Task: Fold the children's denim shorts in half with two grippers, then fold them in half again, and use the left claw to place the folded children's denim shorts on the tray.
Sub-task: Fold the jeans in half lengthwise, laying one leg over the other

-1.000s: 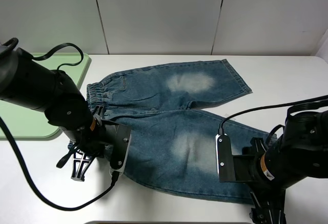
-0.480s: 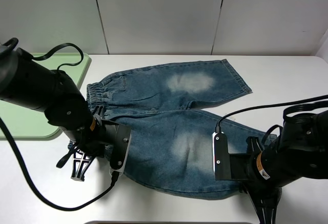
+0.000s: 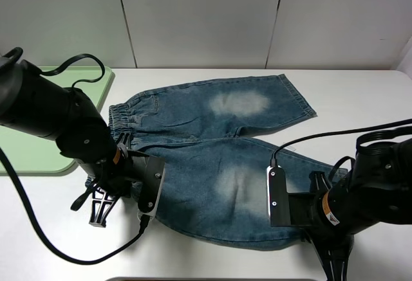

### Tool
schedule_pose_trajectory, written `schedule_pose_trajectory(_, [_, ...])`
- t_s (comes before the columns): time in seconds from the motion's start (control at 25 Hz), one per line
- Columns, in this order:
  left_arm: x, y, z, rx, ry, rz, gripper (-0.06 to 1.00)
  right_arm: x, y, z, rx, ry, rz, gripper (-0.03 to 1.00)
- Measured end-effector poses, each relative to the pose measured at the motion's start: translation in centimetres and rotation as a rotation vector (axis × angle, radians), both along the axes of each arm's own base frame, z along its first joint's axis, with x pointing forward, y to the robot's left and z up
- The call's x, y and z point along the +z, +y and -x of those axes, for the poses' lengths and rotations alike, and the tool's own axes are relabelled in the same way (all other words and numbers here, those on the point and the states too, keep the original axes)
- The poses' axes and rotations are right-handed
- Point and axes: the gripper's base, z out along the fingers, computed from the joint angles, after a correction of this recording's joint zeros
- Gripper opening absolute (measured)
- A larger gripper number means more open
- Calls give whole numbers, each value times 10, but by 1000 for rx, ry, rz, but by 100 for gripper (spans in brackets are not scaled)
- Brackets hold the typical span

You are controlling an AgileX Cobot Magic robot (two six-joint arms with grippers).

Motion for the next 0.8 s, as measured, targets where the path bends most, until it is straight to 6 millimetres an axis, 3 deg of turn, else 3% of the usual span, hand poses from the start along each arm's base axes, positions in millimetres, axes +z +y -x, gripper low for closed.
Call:
schedule_pose_trajectory(0.36, [9, 2, 2, 22, -4, -4, 4, 34, 4, -11, -61, -64, -4, -3])
schedule_pose_trajectory(0.8, [63, 17, 15, 141, -31, -12, 4, 66, 13, -24, -199, -12, 86, -3])
